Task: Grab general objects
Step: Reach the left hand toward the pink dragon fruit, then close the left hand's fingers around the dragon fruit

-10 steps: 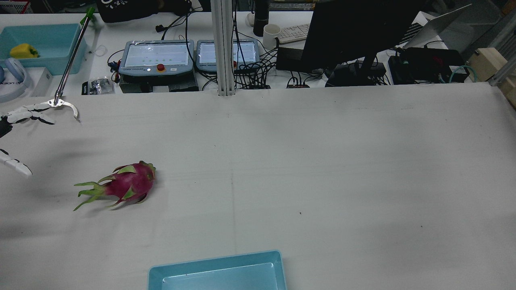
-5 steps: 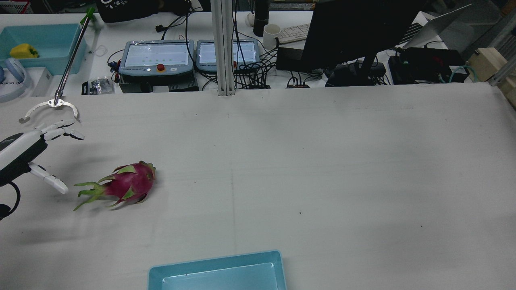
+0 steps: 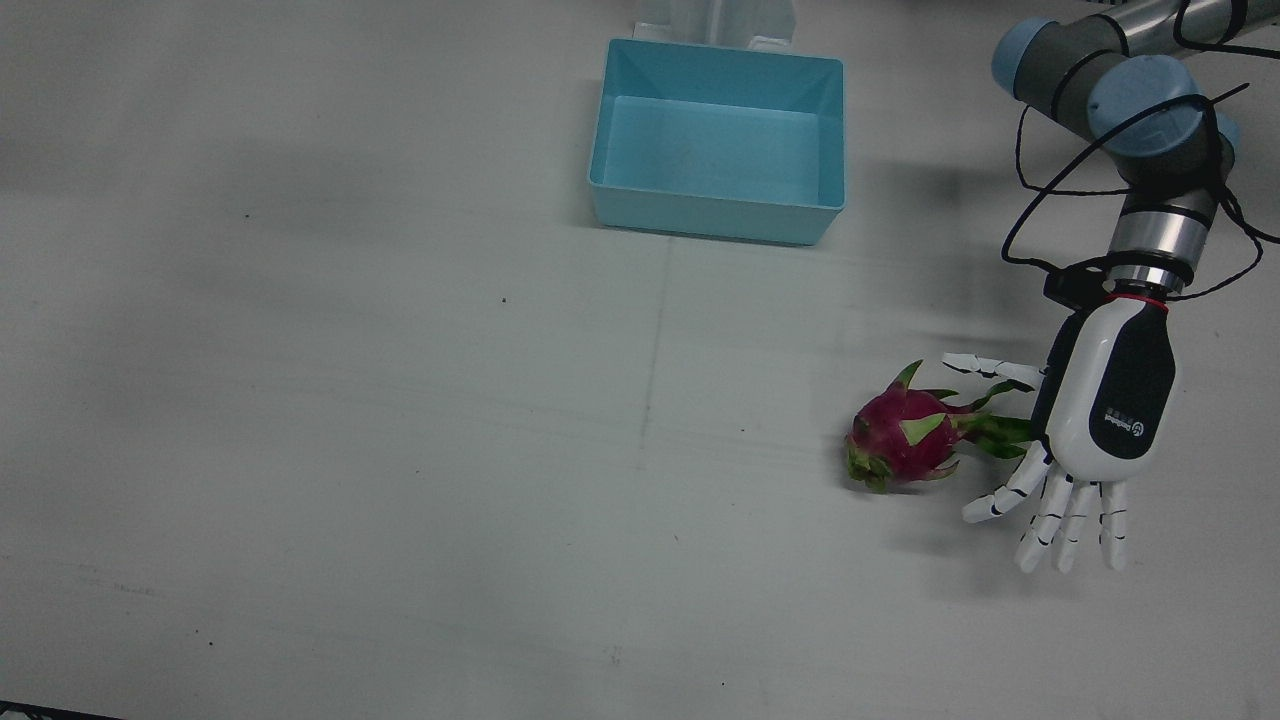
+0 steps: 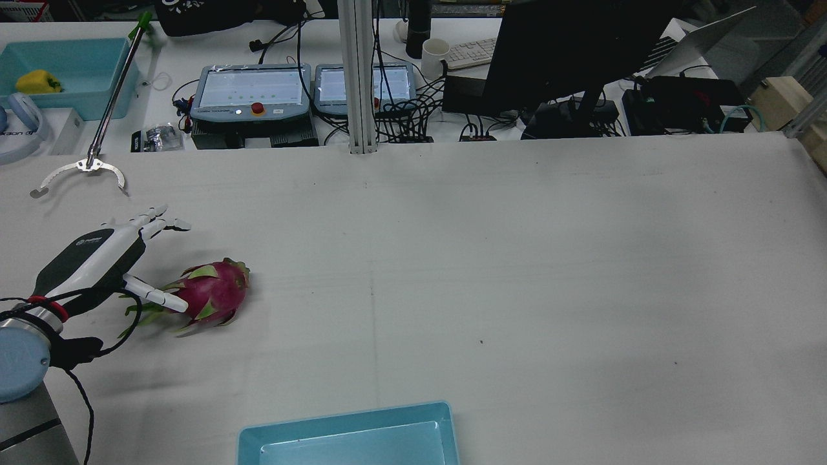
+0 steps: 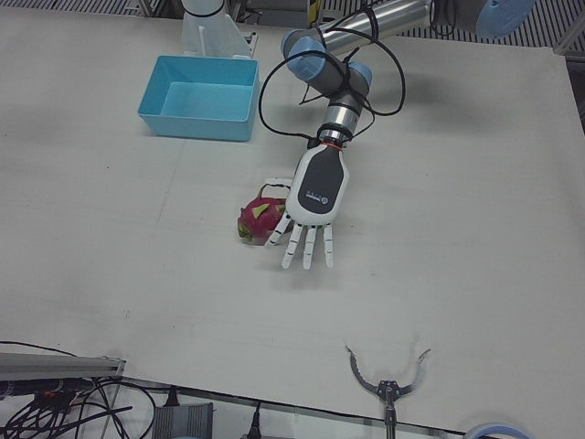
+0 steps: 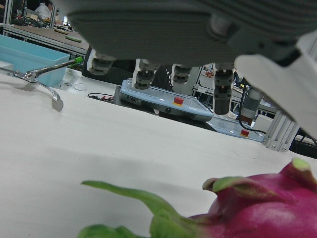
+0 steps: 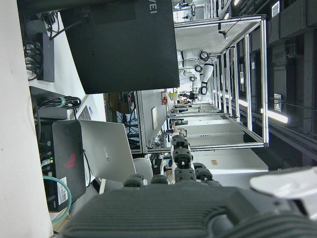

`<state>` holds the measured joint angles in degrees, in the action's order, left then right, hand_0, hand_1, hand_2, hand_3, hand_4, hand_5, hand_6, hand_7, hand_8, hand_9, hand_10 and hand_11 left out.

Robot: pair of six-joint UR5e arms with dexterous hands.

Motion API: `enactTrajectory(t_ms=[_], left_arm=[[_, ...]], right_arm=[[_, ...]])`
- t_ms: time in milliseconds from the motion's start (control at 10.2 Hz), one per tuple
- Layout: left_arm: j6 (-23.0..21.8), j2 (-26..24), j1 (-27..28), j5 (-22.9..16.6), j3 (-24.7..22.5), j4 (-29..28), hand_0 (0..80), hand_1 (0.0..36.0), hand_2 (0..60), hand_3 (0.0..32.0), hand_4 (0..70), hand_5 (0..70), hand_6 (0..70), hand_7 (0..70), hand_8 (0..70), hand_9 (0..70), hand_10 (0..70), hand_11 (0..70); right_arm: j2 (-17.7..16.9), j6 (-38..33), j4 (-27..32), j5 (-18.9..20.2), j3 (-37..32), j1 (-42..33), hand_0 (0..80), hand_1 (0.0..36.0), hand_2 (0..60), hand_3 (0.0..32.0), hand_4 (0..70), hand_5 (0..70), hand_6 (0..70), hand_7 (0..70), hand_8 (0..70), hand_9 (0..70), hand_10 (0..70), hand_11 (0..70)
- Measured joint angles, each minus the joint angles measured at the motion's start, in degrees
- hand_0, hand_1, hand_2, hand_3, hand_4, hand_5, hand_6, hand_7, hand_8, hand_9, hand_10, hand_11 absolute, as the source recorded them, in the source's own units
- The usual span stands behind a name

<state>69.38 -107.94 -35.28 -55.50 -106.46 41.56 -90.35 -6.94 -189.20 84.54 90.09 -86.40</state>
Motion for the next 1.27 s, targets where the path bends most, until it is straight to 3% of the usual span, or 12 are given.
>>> enactTrajectory(t_ms=[293, 391, 587, 783, 978, 1174, 1272], left_arm=[[0.0, -5.1, 2.4, 0.1, 3.4, 4.3, 37.5, 4.2, 7.6, 20.2, 0.0, 31.8, 0.8, 11.0, 13.8, 2.8, 2.0, 3.0], [0.0, -5.9, 3.1, 0.1, 4.0, 4.9, 37.3, 4.1, 7.6, 18.2, 0.0, 32.1, 1.2, 11.3, 13.9, 3.1, 2.3, 3.3], [0.0, -6.3, 3.7, 0.2, 4.6, 5.3, 37.9, 4.6, 7.4, 19.2, 0.0, 30.9, 1.1, 11.3, 14.0, 3.1, 2.7, 3.9], [0.0, -6.3, 3.9, 0.3, 4.8, 5.4, 38.3, 4.9, 7.6, 16.0, 0.0, 30.8, 1.5, 11.5, 14.2, 3.3, 2.9, 4.3], [0.0, -6.4, 3.9, 0.6, 6.1, 5.1, 39.1, 5.5, 8.0, 15.0, 0.0, 30.7, 2.0, 11.9, 14.4, 3.7, 3.3, 5.0], [0.2, -6.4, 4.0, 1.8, 7.8, 4.3, 43.1, 8.2, 8.6, 15.4, 0.0, 28.3, 2.0, 11.8, 14.7, 4.0, 3.8, 6.0], [0.4, -6.4, 4.0, 2.5, 8.3, 4.1, 46.6, 11.5, 8.9, 14.8, 0.0, 27.5, 2.1, 11.6, 15.0, 4.3, 4.4, 7.2]], right_arm=[[0.0, 0.0, 0.0, 0.0, 0.0, 0.0, 0.0, 0.0, 0.0, 0.0, 0.0, 0.0, 0.0, 0.0, 0.0, 0.0, 0.0, 0.0], [0.0, 0.0, 0.0, 0.0, 0.0, 0.0, 0.0, 0.0, 0.0, 0.0, 0.0, 0.0, 0.0, 0.0, 0.0, 0.0, 0.0, 0.0], [0.0, 0.0, 0.1, 0.0, 0.0, 0.0, 0.0, 0.0, 0.0, 0.0, 0.0, 0.0, 0.0, 0.0, 0.0, 0.0, 0.0, 0.0], [0.0, 0.0, 0.1, 0.0, 0.0, 0.0, 0.0, 0.0, 0.0, 0.0, 0.0, 0.0, 0.0, 0.0, 0.0, 0.0, 0.0, 0.0], [0.0, 0.0, 0.0, -0.1, 0.0, 0.0, 0.0, 0.0, 0.0, 0.0, 0.0, 0.0, 0.0, 0.0, 0.0, 0.0, 0.0, 0.0], [0.0, 0.0, 0.0, 0.0, 0.0, 0.0, 0.0, 0.0, 0.0, 0.0, 0.0, 0.0, 0.0, 0.0, 0.0, 0.0, 0.0, 0.0], [0.0, 0.0, 0.0, -0.1, 0.0, 0.0, 0.0, 0.0, 0.0, 0.0, 0.0, 0.0, 0.0, 0.0, 0.0, 0.0, 0.0, 0.0]])
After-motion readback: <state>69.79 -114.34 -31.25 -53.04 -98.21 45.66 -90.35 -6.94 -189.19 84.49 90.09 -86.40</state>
